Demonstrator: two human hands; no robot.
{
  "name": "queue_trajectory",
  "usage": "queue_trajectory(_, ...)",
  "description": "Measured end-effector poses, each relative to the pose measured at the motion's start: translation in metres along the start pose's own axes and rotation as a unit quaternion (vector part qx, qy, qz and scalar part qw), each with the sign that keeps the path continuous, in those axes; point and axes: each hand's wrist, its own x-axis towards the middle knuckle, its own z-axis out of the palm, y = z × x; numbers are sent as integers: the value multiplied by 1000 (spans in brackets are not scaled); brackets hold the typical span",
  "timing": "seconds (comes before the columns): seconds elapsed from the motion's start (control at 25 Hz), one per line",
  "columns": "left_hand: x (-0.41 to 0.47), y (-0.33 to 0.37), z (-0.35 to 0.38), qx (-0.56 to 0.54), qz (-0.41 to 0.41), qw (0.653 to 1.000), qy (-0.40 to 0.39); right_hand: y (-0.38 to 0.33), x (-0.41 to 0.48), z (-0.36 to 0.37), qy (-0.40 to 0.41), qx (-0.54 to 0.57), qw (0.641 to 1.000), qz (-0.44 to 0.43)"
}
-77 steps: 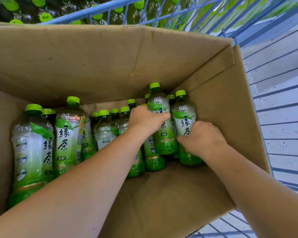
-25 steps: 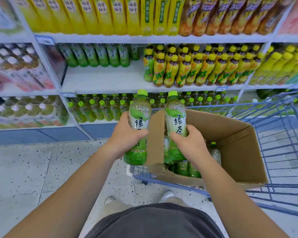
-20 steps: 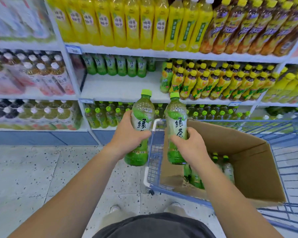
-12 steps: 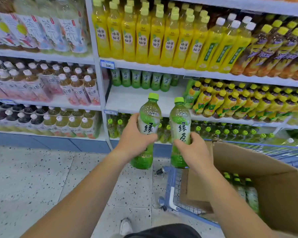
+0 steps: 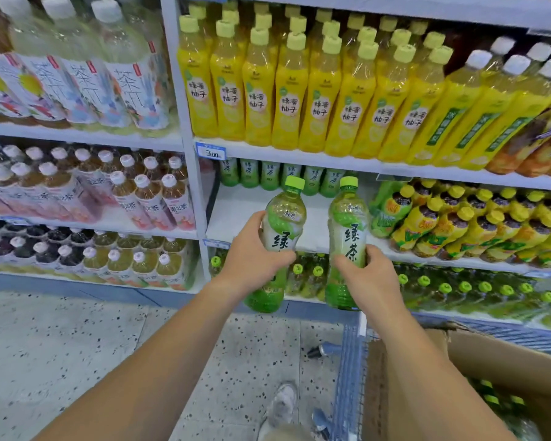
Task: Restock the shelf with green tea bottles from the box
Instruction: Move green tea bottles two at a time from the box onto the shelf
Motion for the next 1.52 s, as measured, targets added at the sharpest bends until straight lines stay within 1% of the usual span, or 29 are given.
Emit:
queue_trajectory(0.2, 62, -25, 5, 40, -3, 999, 0, 14, 60, 10, 9, 13, 1000, -2)
queue_trajectory(0.4, 121, -66, 16, 40, 3, 999, -6, 49, 108, 30, 59, 40, 997, 27)
queue_trajectory(0.52, 160, -94, 31, 40, 12, 999, -28, 77, 132, 50, 96, 61, 992, 49)
queue_trajectory(0.64, 198, -120, 49, 28, 32, 998, -50, 99, 158, 72, 119, 63, 990, 46)
queue_trajectory(0.72, 220, -131, 62, 28, 60, 996, -57, 111, 180, 82, 129, 68, 989, 29)
queue_trajectory(0.88, 257, -146, 82, 20, 128, 990, -61, 130, 224, 94, 139, 71, 987, -39)
queue_trajectory(1.0, 274, -152, 92, 4, 161, 986, -47, 138, 246, 98, 138, 88, 983, -84)
queue_trajectory(1.2, 290, -165, 109, -28, 205, 978, -30, 146, 279, 102, 160, 93, 973, -137)
queue_trajectory(1.4, 312, -171, 118, -33, 253, 966, -40, 150, 308, 106, 193, 103, 962, -166)
queue_trajectory(1.52, 320, -184, 113, -7, 262, 963, -64, 153, 326, 104, 196, 87, 963, -165)
